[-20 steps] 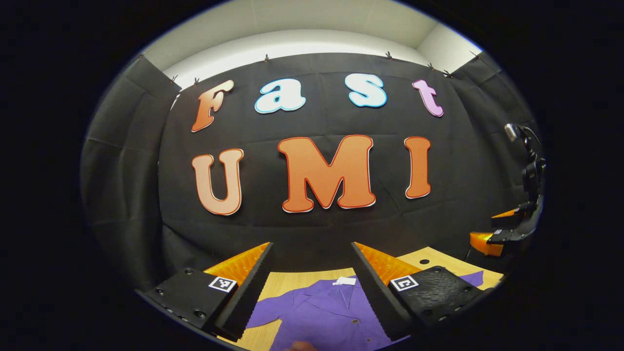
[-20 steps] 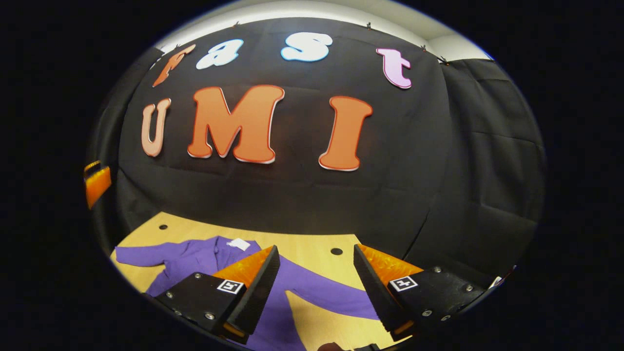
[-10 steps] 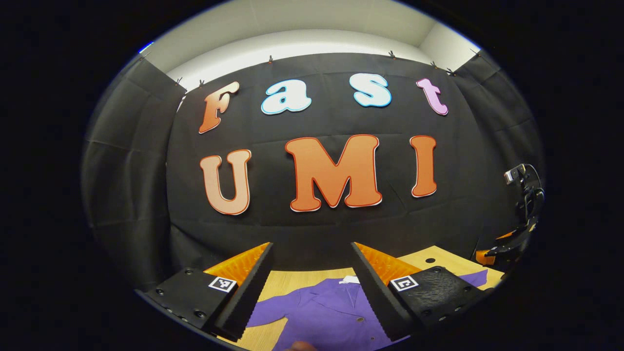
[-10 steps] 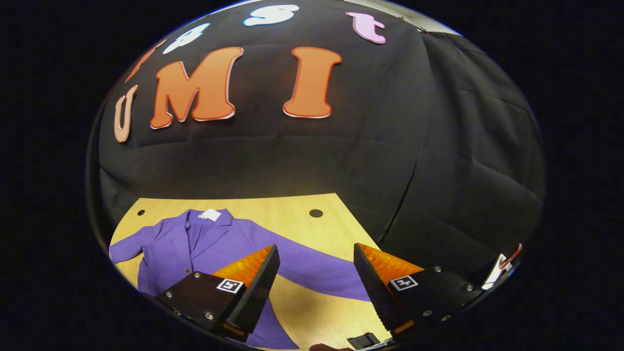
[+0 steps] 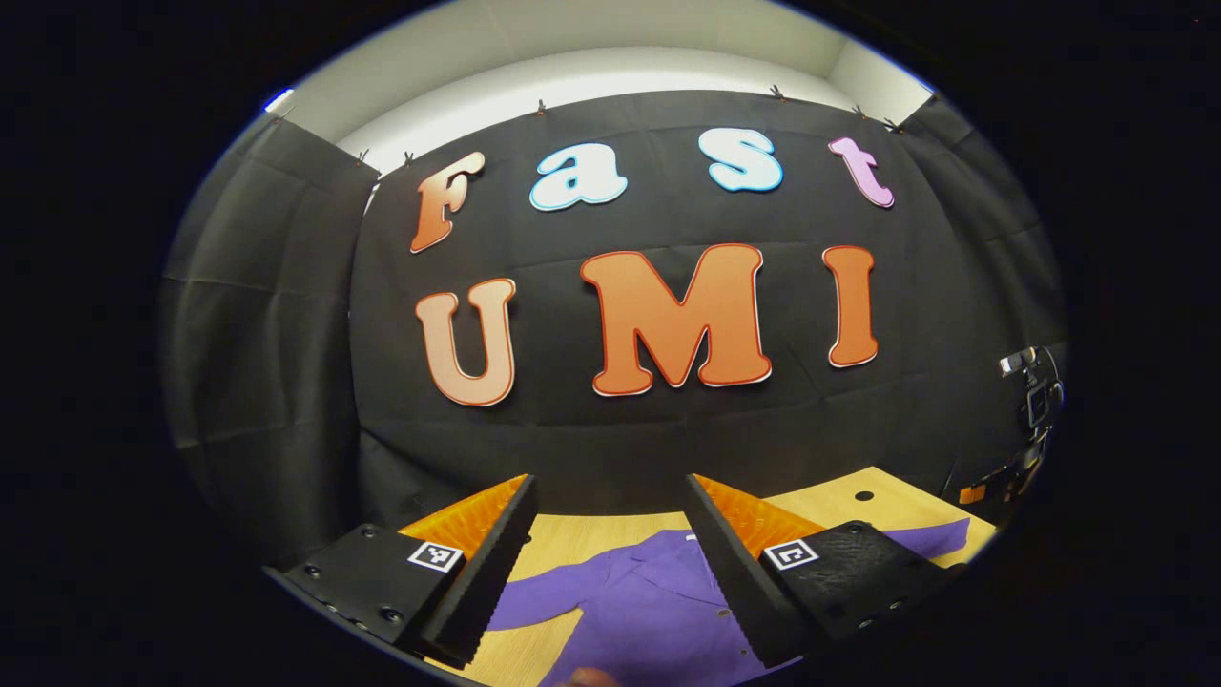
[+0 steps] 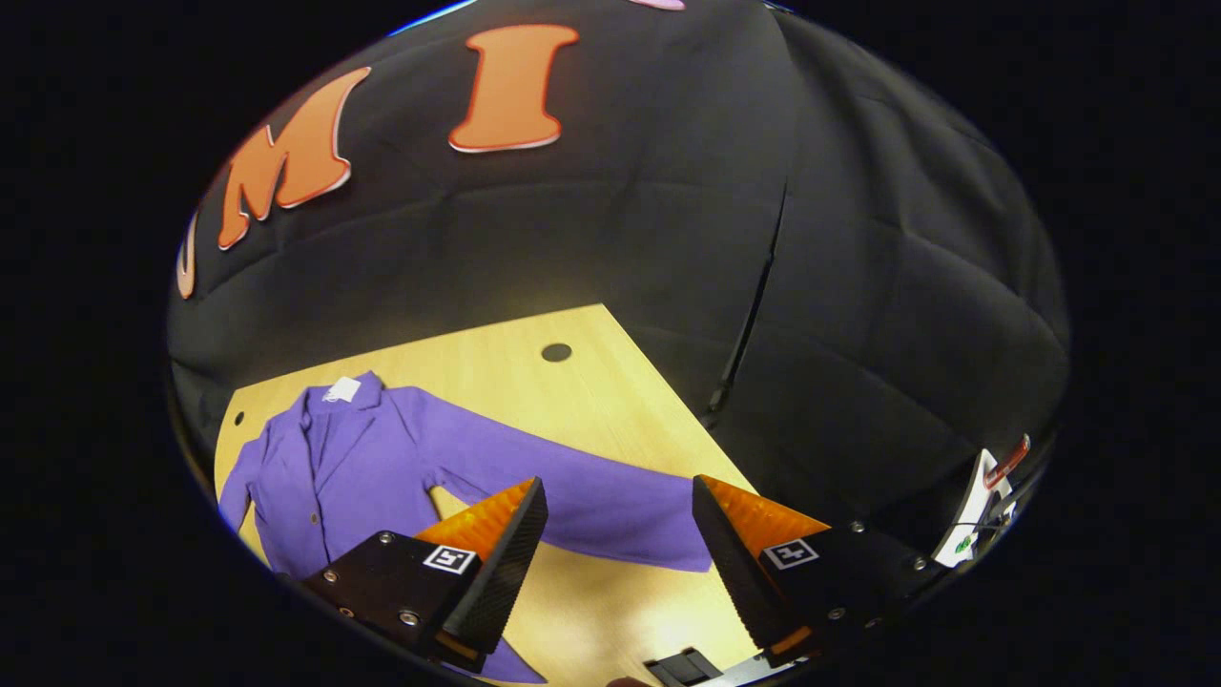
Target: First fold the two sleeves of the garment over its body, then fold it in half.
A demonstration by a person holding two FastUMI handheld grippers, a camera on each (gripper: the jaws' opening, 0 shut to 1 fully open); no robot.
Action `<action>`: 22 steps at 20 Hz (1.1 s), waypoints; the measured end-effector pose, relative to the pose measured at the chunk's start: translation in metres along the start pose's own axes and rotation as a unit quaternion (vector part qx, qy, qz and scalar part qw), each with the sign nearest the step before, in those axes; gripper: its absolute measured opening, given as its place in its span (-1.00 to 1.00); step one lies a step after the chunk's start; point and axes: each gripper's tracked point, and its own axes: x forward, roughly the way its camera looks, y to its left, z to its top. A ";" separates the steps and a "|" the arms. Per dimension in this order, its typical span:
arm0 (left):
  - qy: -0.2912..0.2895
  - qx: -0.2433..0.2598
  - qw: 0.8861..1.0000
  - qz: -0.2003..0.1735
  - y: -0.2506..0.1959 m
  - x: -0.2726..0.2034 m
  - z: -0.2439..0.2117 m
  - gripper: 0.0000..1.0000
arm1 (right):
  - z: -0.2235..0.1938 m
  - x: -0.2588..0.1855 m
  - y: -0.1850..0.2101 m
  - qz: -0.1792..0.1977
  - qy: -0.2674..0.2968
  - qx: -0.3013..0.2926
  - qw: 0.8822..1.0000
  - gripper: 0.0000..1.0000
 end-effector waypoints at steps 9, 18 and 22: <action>0.046 0.005 0.998 0.031 0.001 -0.007 -0.030 0.97 | -0.046 0.052 -0.044 -0.016 0.136 0.038 0.990 0.87; 0.079 0.014 0.996 0.049 -0.005 -0.015 -0.047 0.97 | -0.088 0.092 -0.055 0.027 0.265 0.097 0.959 0.88; 0.074 0.030 0.996 0.048 -0.012 -0.017 -0.040 0.97 | -0.099 0.104 -0.063 0.017 0.285 0.106 0.952 0.91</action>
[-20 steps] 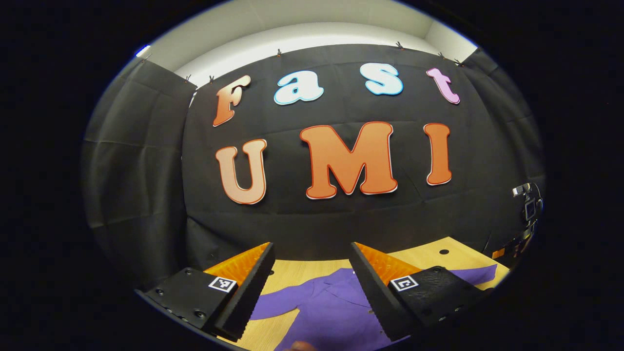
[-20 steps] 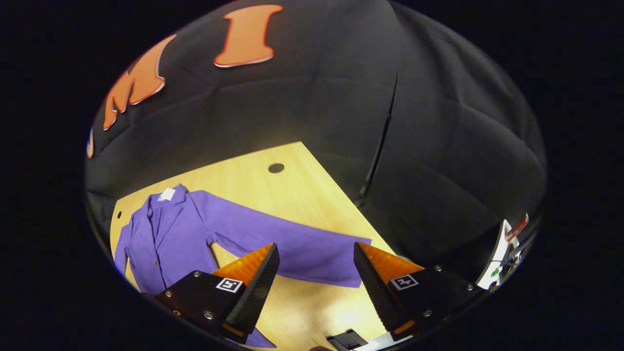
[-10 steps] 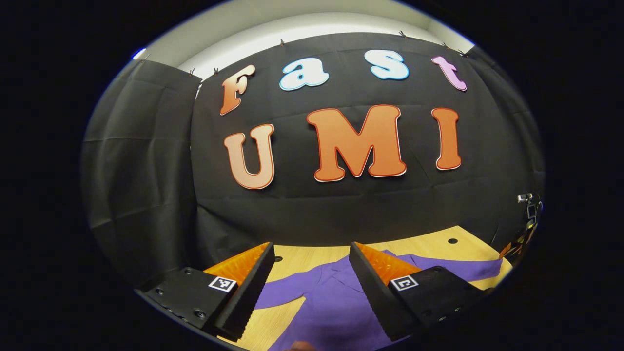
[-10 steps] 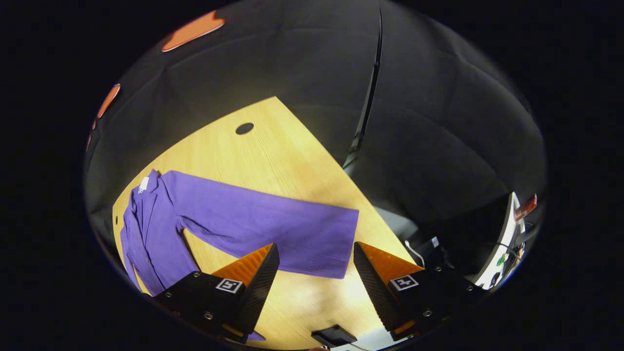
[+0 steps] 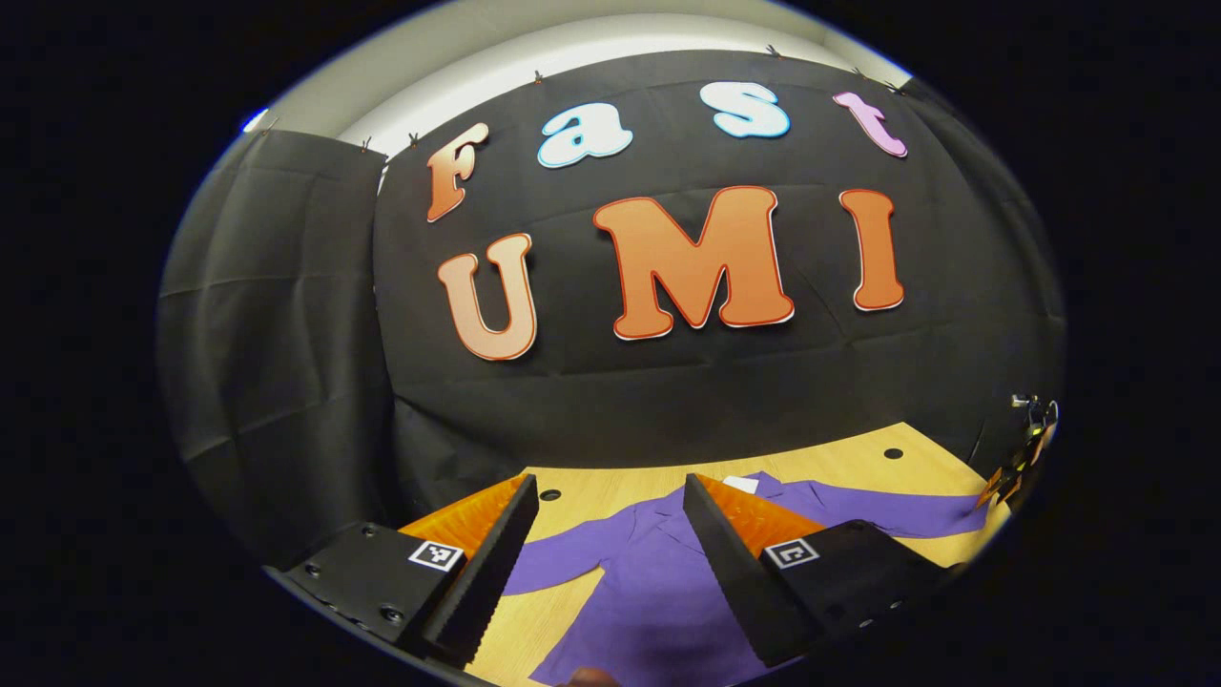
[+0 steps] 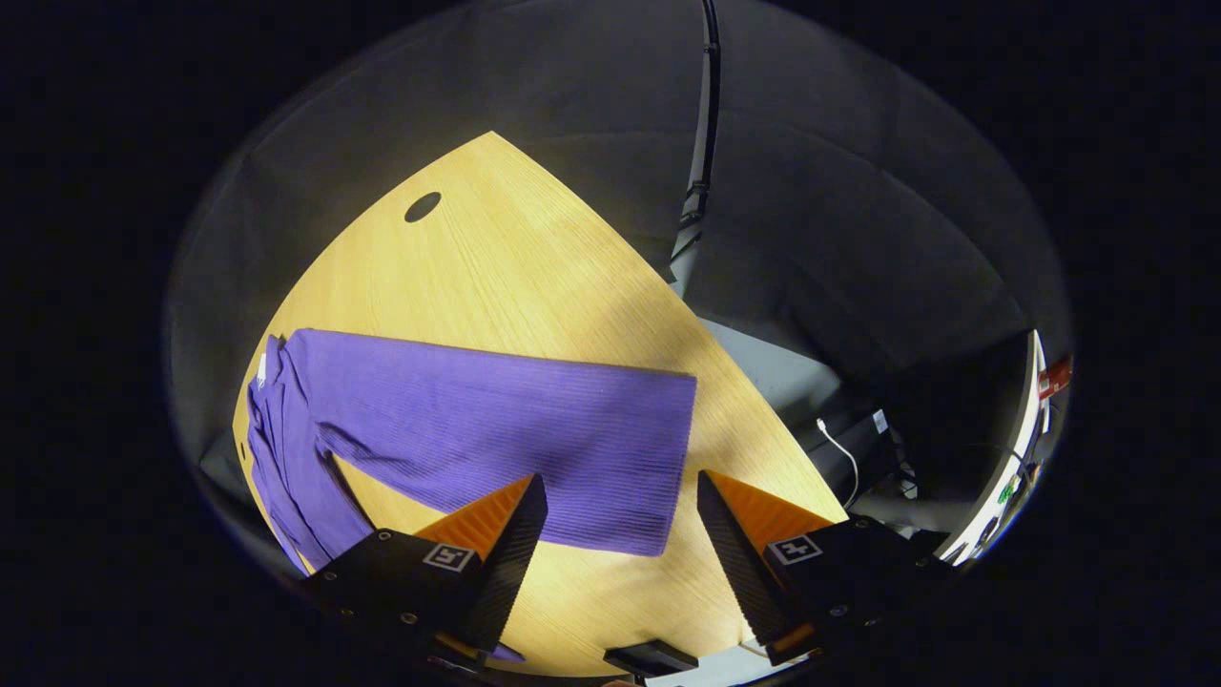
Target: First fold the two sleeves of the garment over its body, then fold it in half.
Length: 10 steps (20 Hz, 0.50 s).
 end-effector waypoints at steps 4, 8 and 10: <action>0.018 -0.001 1.000 -0.003 -0.007 0.002 -0.009 1.00 | 0.001 0.012 0.004 -0.001 0.011 -0.002 1.000 0.89; 0.020 0.004 1.000 0.000 -0.009 0.002 -0.008 0.97 | -0.005 0.025 0.002 -0.018 0.024 -0.012 0.999 0.88; 0.025 0.007 1.000 0.002 -0.009 0.001 -0.011 0.97 | 0.001 0.026 0.001 -0.022 0.015 -0.011 1.000 0.85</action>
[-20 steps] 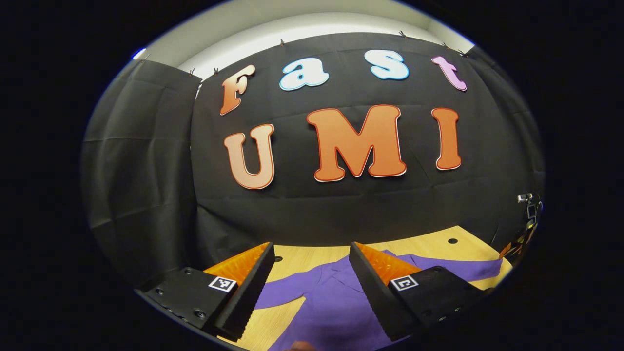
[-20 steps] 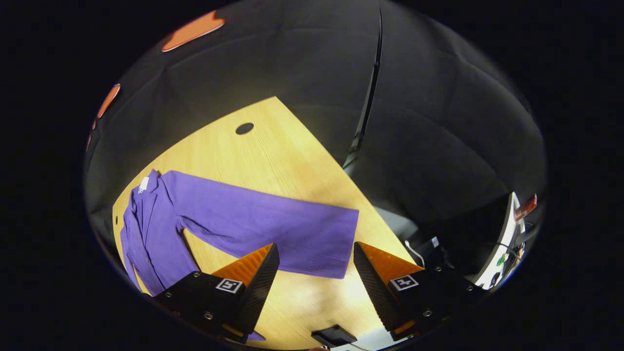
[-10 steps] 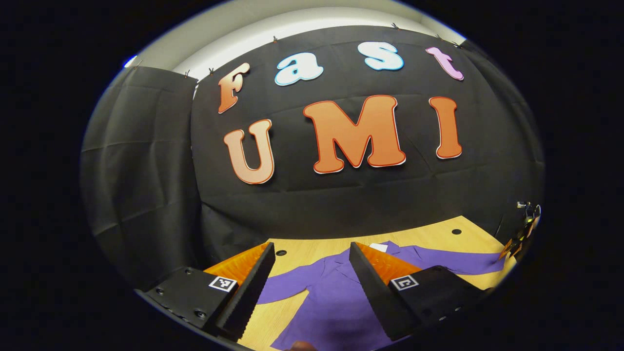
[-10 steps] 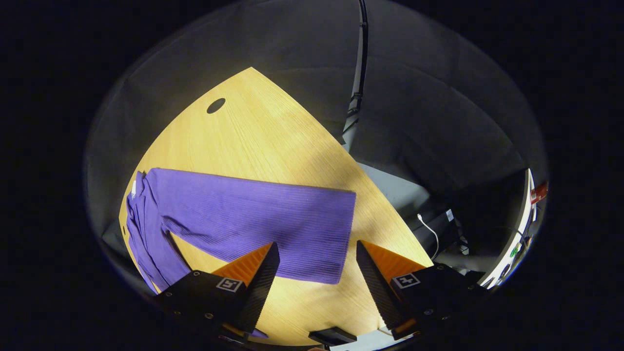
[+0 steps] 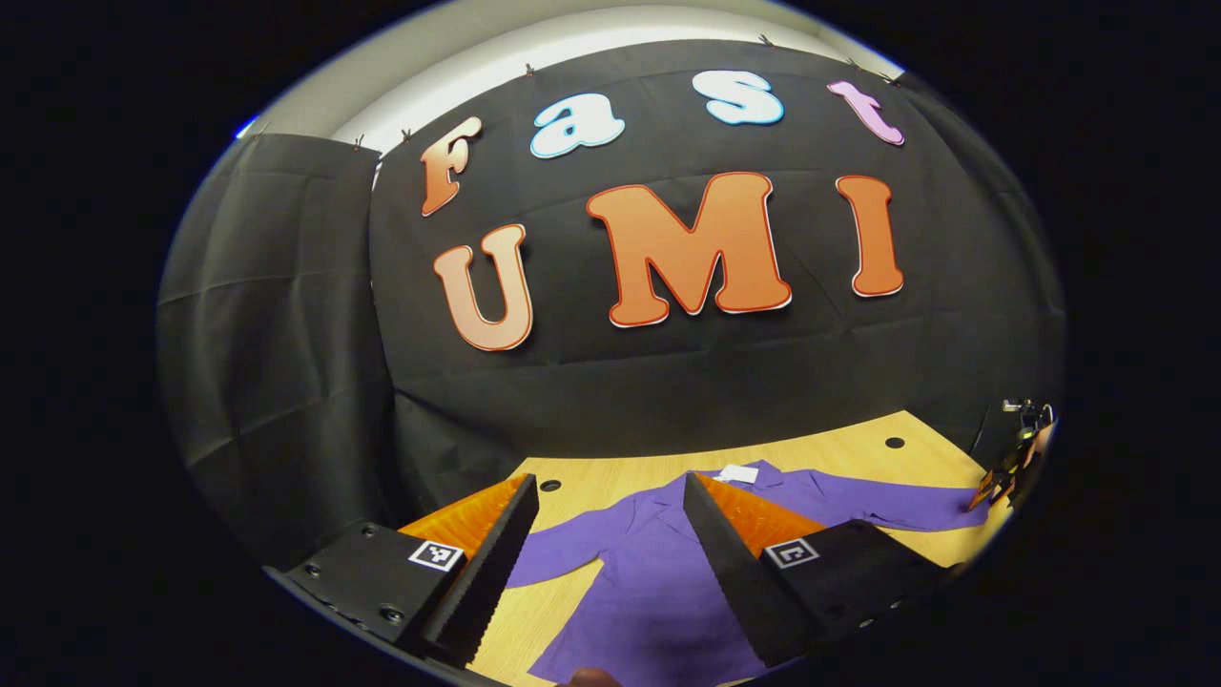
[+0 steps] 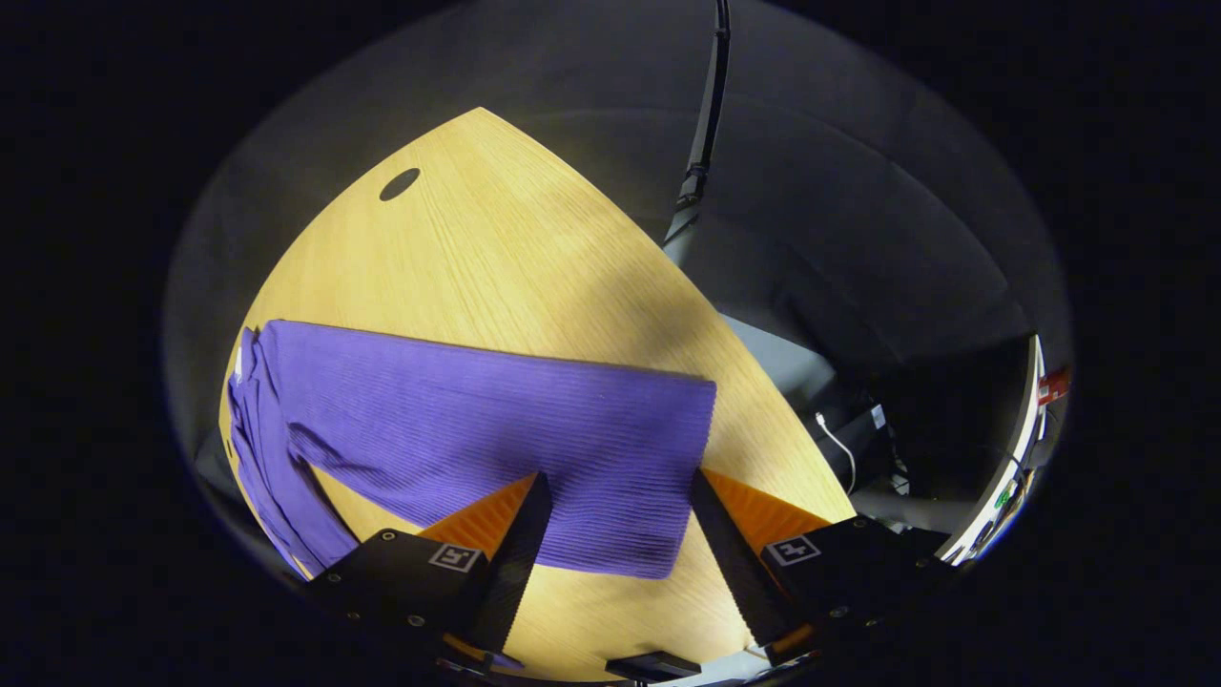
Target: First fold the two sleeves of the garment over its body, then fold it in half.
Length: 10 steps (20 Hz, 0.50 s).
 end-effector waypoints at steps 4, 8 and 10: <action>0.012 -0.001 1.000 0.002 -0.002 -0.001 -0.007 0.97 | -0.006 -0.001 -0.007 -0.028 0.011 -0.005 1.000 0.53; 0.008 0.007 1.000 -0.001 -0.002 -0.004 -0.004 1.00 | -0.004 -0.001 -0.002 -0.025 0.007 -0.004 1.000 -0.09; 0.003 0.009 1.000 -0.004 0.001 -0.003 -0.002 0.98 | -0.006 -0.002 0.008 -0.012 0.013 0.022 1.000 -0.79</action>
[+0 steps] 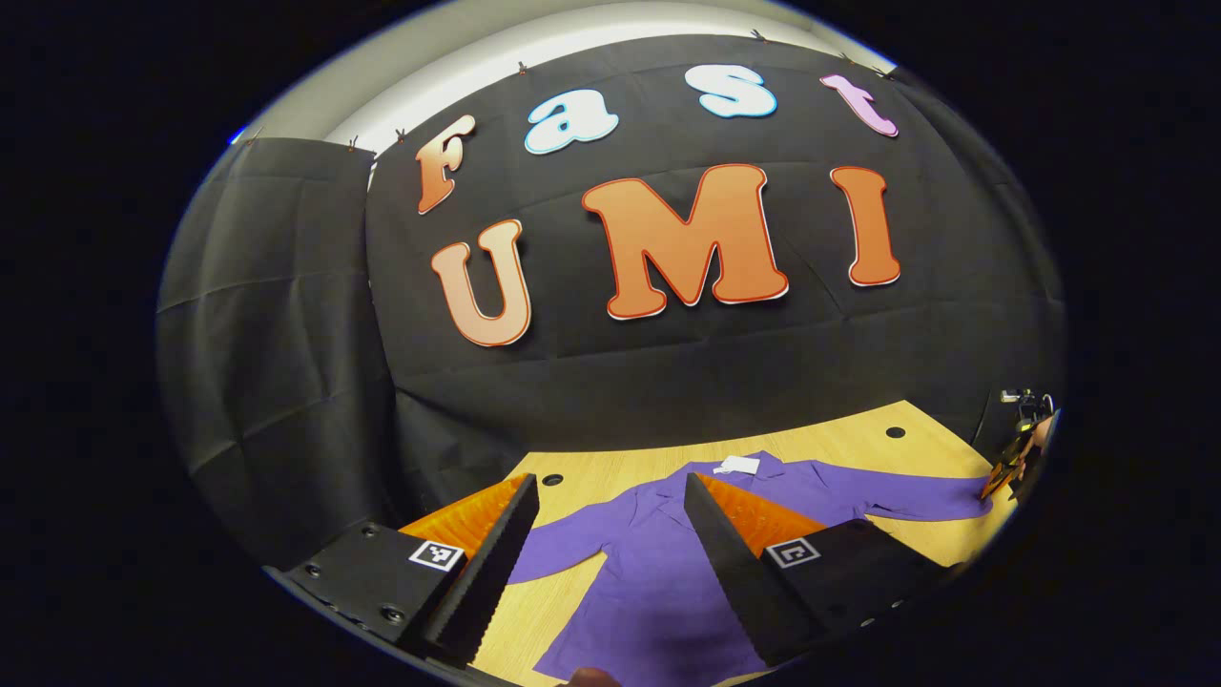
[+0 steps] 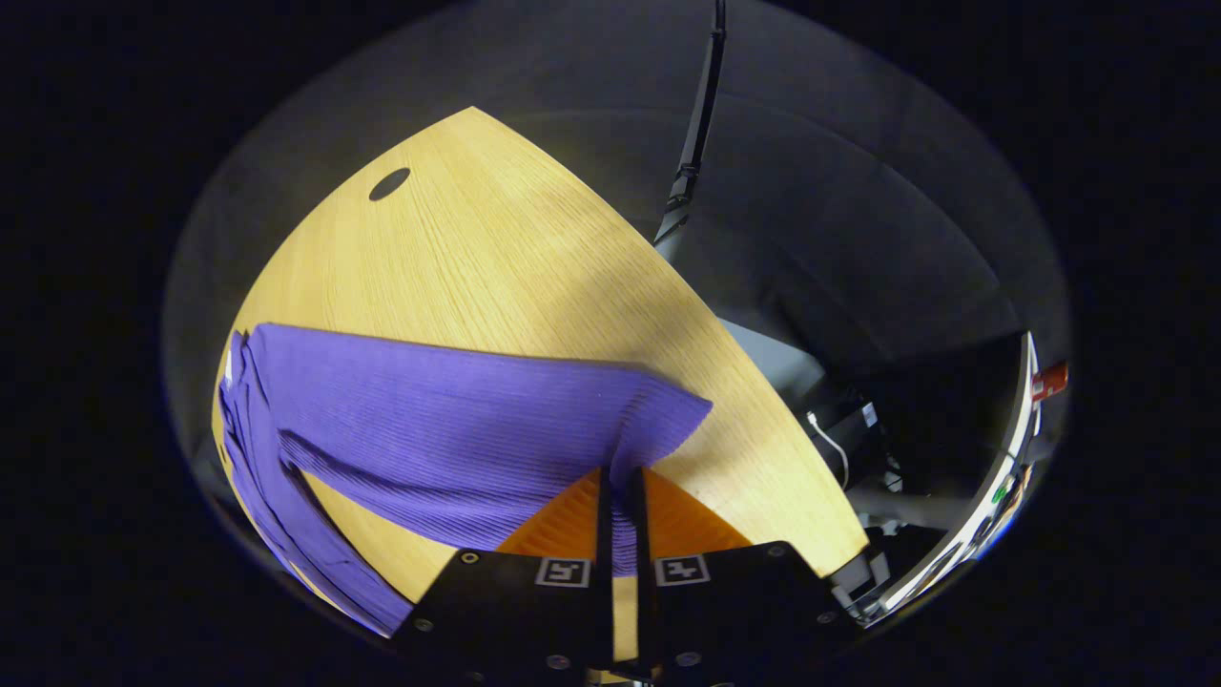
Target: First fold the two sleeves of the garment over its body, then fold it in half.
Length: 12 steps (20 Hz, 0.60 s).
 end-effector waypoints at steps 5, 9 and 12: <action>-0.005 -0.007 1.000 -0.016 0.016 0.011 -0.003 0.97 | 0.010 -0.046 0.034 0.035 -0.040 -0.004 0.999 -0.89; -0.010 -0.013 0.999 -0.040 0.030 0.028 -0.005 1.00 | 0.012 -0.096 0.062 0.044 -0.081 -0.028 0.995 -0.89; -0.007 -0.020 0.998 -0.055 0.041 0.038 -0.009 0.98 | 0.008 -0.140 0.090 0.053 -0.111 -0.047 0.991 -0.90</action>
